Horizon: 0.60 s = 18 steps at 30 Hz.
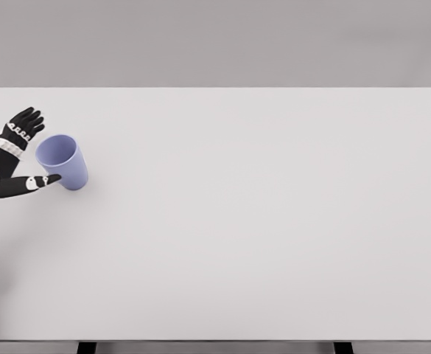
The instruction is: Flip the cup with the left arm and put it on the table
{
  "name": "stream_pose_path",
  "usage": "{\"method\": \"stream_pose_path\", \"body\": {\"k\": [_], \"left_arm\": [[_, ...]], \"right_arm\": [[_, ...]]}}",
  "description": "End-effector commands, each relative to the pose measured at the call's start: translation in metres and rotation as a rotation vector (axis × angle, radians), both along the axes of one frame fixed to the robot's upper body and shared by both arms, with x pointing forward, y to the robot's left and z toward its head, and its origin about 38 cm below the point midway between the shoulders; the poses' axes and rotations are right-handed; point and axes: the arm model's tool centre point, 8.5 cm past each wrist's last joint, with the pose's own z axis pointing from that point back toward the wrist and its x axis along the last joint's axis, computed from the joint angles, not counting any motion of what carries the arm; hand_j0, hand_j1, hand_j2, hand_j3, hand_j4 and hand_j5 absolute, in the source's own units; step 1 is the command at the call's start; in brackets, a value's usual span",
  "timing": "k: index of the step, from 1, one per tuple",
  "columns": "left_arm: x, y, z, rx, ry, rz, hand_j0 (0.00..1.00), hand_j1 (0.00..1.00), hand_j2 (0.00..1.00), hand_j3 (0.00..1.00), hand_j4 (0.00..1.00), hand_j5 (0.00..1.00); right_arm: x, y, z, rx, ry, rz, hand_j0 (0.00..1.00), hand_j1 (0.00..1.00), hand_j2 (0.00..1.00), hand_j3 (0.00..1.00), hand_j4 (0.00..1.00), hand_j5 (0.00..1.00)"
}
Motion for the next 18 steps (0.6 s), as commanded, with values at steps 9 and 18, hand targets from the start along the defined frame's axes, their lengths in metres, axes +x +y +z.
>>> {"method": "stream_pose_path", "body": {"k": [9, 18], "left_arm": [[0.001, 0.008, 0.068, 0.199, -0.118, -0.084, 1.00, 1.00, 1.00, 1.00, 1.00, 1.00], [-0.018, -0.029, 0.109, 0.413, -0.219, -0.246, 1.00, 1.00, 1.00, 1.00, 1.00, 1.00]], "right_arm": [[0.000, 0.000, 0.000, 0.000, 0.000, 0.000, 1.00, 1.00, 1.00, 1.00, 1.00, 1.00], [0.000, 0.000, 0.000, 0.000, 0.000, 0.000, 1.00, 1.00, 1.00, 1.00, 1.00, 1.00]]}}
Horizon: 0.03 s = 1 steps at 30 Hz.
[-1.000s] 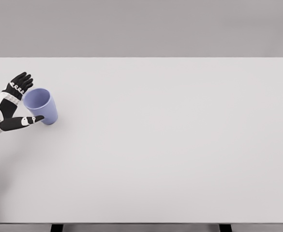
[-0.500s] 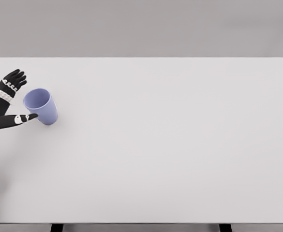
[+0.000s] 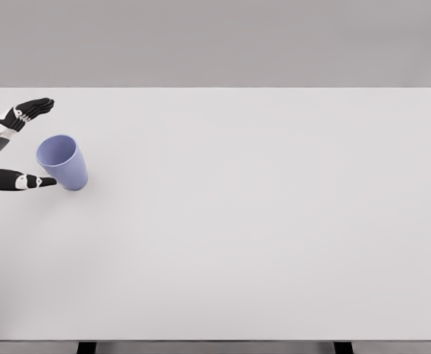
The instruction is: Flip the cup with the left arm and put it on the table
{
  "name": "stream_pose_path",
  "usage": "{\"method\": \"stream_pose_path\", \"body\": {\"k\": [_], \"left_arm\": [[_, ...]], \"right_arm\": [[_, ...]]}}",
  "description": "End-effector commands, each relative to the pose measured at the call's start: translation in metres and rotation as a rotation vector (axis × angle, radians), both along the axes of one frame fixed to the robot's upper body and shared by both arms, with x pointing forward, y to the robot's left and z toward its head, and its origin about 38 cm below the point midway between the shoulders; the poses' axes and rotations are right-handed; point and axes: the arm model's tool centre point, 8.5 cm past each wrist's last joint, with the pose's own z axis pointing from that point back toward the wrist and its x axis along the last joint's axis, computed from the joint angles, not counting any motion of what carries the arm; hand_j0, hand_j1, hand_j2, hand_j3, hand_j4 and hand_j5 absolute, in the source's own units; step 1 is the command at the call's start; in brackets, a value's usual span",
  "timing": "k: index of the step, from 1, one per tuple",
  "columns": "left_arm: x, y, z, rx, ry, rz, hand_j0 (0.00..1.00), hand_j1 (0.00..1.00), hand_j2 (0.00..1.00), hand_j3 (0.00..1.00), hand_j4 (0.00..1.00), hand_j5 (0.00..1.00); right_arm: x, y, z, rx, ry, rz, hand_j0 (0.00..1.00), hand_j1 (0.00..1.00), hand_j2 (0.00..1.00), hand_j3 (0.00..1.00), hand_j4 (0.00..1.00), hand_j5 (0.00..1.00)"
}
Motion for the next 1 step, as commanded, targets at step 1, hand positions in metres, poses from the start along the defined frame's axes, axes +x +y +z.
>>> {"method": "stream_pose_path", "body": {"k": [1], "left_arm": [[-0.0025, -0.0119, 0.0136, 0.043, -0.038, -0.042, 1.00, 1.00, 1.00, 1.00, 1.00, 1.00]], "right_arm": [[0.0010, 0.0000, 0.0000, 0.000, -0.002, 0.000, 1.00, 1.00, 1.00, 1.00, 1.00, 1.00]]}}
